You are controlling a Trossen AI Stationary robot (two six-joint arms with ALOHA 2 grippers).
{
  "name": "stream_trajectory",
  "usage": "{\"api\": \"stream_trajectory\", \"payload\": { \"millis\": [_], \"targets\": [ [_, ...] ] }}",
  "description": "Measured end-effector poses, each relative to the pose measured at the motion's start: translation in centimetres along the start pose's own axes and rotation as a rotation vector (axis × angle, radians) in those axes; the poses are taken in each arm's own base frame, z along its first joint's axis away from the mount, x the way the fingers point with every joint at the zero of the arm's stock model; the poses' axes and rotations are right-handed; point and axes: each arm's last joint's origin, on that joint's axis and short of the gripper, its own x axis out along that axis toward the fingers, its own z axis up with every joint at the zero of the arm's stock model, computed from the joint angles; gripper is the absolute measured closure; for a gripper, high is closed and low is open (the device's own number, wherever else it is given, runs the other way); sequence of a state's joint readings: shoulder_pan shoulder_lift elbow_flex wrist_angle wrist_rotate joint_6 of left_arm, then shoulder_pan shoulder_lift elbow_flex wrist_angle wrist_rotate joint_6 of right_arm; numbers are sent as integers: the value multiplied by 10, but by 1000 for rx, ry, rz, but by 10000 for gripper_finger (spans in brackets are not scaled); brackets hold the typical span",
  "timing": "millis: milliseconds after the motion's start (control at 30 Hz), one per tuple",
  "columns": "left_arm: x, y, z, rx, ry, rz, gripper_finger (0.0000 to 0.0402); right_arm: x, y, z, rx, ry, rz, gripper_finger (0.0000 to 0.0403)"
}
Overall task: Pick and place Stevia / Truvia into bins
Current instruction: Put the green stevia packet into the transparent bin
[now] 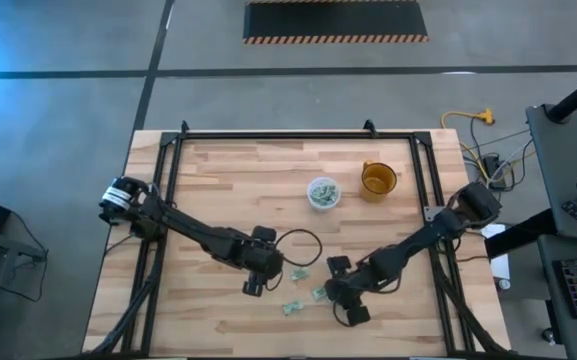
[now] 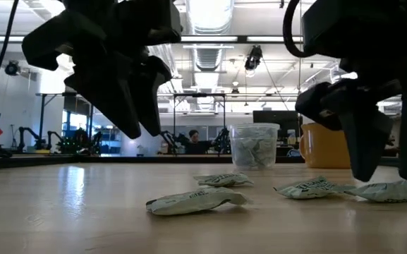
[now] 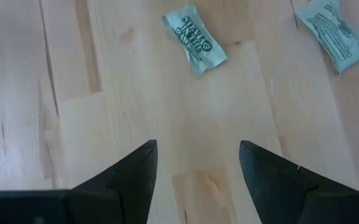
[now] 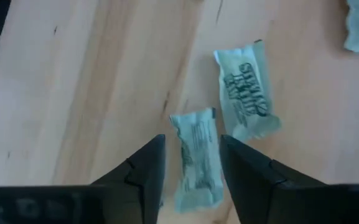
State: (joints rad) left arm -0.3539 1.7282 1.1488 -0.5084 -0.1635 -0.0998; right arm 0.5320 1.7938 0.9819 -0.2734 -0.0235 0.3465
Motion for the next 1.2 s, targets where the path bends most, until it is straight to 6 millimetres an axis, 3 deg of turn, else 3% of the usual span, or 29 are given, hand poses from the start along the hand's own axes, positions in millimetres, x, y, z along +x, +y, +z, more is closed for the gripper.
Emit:
{"api": "stream_trajectory", "payload": {
  "millis": [233, 433, 933, 1200],
  "targets": [
    [-2, 0, -1, -23, 3, -1, 191, 7, -1, -3, 22, 32, -11, 232],
    [-1, -1, -2, -23, 6, -1, 191, 8, -2, -4, 41, 62, -21, 236],
    [0, -1, -3, -21, 10, -1, 191, 4, -2, -4, -19, 95, -30, 358],
    [0, -1, -3, -21, 10, -1, 191, -10, -1, -5, -27, 107, -37, 388]
  ]
}}
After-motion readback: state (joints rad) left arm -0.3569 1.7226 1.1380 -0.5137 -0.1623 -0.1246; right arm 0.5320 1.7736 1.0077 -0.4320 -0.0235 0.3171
